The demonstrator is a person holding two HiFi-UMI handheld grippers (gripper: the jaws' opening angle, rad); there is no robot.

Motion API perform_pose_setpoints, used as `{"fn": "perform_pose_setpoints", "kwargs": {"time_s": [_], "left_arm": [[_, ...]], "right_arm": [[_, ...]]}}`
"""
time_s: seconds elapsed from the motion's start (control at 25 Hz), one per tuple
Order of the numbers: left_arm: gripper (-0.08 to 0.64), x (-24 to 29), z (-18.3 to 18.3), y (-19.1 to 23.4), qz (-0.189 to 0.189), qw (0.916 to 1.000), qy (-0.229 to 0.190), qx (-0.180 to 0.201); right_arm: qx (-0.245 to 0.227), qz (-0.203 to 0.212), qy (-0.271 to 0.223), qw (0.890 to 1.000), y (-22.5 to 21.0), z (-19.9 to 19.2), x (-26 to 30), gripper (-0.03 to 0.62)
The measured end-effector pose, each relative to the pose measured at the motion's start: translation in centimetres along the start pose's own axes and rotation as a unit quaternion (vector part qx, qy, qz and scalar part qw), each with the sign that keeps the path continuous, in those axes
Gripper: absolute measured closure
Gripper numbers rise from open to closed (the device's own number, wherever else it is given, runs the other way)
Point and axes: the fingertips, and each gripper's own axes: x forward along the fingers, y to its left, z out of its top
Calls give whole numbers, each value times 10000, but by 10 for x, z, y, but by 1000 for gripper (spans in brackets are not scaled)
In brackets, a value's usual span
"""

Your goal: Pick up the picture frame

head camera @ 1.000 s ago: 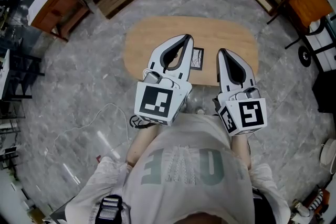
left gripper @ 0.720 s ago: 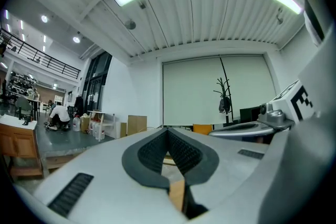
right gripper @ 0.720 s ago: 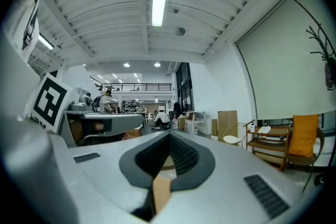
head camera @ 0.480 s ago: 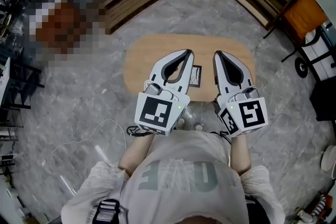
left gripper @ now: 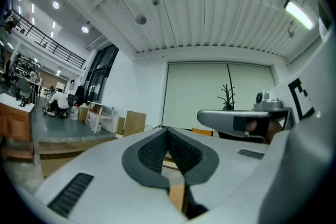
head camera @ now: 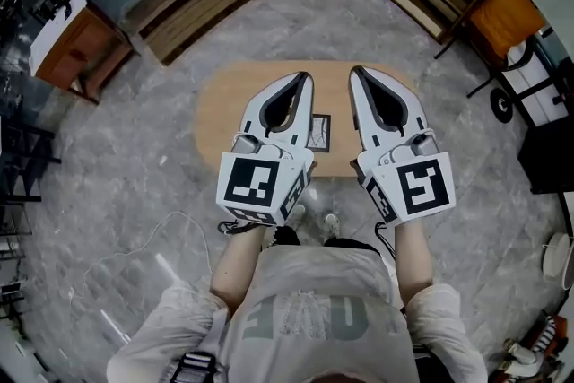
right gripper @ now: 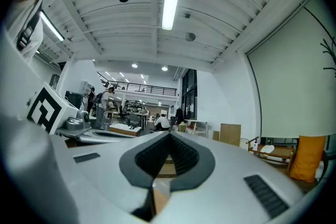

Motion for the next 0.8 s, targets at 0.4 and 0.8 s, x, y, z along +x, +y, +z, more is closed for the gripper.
{"fn": "perform_pose_setpoints", "kwargs": {"time_s": [0.4, 0.8], "left_arm": [[551, 17, -95, 59, 739, 9946, 712, 146], [551, 6, -289, 85, 1049, 9865, 1248, 175]], "right_arm": [[101, -80, 394, 9991, -19, -77, 48, 588], [799, -514, 942, 9910, -20, -292, 33, 588]]}}
